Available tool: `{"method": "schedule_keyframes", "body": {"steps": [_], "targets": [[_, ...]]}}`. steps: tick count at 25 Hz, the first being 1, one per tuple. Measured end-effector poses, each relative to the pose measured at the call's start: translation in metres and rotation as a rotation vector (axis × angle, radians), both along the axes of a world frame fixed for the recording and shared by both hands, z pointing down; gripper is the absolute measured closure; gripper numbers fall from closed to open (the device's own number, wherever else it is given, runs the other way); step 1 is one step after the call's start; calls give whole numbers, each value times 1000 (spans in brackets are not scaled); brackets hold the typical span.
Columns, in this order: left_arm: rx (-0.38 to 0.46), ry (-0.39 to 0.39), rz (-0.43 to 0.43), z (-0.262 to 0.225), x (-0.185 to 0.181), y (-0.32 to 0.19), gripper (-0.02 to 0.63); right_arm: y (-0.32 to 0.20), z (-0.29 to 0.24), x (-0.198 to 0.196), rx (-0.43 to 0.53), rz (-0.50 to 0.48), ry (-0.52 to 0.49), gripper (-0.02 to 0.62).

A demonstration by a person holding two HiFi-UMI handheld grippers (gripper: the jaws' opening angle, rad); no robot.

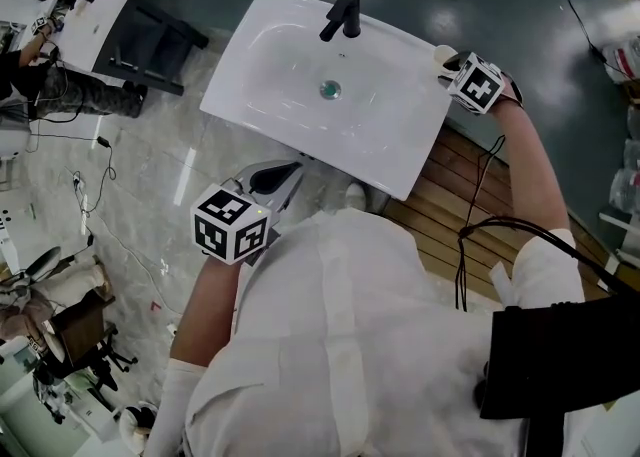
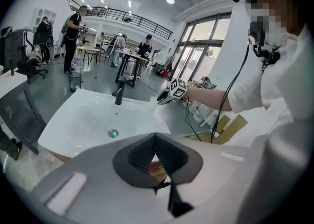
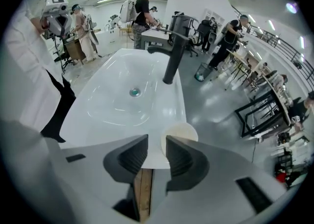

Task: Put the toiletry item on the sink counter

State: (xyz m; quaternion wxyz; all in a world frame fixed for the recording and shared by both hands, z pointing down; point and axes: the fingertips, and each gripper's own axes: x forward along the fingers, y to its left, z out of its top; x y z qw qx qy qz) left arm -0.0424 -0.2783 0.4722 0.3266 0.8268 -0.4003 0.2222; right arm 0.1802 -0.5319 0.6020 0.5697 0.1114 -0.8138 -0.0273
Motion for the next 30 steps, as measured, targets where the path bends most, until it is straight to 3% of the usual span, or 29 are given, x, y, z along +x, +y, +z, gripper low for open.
{"method": "schedule_keyframes", "body": {"steps": [5,10,14,25,30], "targets": [[14,15,20,0,-6,21,601,27,-28,-2,62,39,-21,496],[40,39,52,-6,-14,47,601,73,-61,-17,113,95,-109,497],[47,71,75,-8,-25,71,601,120,-77,-37,112,177,-211,556],[72,104,127,-11,-66,161,601,306,-98,-125,22,426,-507,591],[59,129,171,-1,-79,210,601,393,-103,-160,6,467,-572,591]]}}
